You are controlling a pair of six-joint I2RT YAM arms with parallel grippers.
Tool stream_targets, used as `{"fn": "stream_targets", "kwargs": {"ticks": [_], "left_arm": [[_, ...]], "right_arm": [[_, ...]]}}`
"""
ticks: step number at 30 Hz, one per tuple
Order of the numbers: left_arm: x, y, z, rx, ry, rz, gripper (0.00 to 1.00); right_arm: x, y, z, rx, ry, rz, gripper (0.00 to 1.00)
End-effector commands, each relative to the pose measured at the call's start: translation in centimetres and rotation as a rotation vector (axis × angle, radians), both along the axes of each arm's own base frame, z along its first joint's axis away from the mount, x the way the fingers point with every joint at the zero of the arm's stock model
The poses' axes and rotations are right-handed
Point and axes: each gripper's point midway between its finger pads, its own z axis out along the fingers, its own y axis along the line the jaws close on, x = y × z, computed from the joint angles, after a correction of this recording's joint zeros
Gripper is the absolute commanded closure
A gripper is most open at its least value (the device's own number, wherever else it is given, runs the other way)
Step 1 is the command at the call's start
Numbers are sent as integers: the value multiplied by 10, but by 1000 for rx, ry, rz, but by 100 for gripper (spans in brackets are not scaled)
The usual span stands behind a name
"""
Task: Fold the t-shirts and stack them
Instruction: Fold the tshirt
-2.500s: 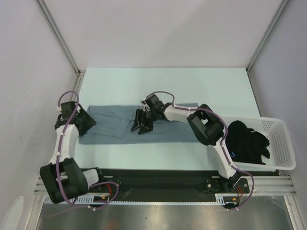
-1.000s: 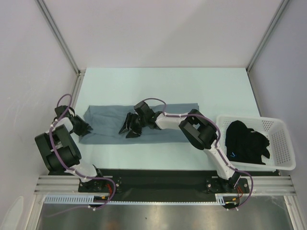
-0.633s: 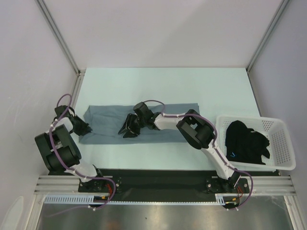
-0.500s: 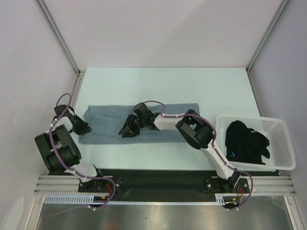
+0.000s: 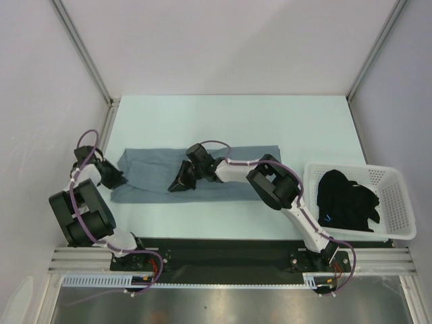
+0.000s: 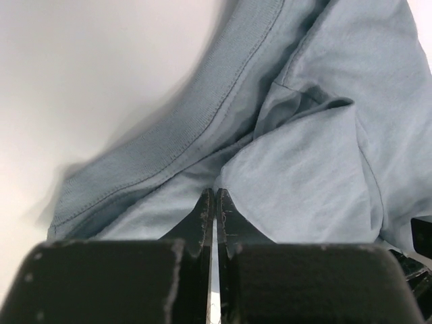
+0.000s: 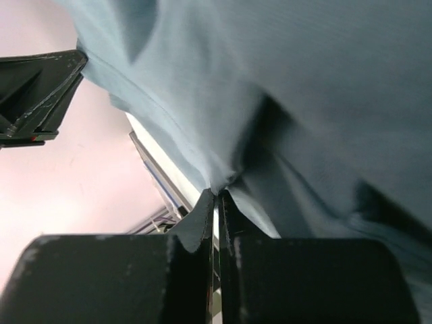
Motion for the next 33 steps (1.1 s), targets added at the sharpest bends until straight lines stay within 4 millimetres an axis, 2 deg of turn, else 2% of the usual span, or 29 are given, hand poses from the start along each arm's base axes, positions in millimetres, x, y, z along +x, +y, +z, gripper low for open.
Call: {"fn": "stream_targets", "kwargs": {"ticks": [1,4,7,10,14,18,25,33], "left_arm": [[8,2,26,24,-77,-12,100],[5,1,29,28,-85,-9,100],[-4,-4,29,31,-77,-19,100],[-19,-6,26,50,-38,-11,99],[-40,-12,21,54,-9,22,100],[-49,-19,23,32,-8,59,100],[-68,-30,18,-45,60,187,100],[-83,-29,15,-41,133,252,100]], "right_arm": [[8,6,31,59,-59,31,100],[6,4,41,74,-82,57,100],[0,1,38,62,-67,78,100],[-7,-8,33,37,-31,91,100],[-12,-19,37,35,-25,100,100],[-20,-25,39,33,-13,131,100],[-20,-32,42,35,-11,152,100],[-26,-38,34,22,12,174,100]]}}
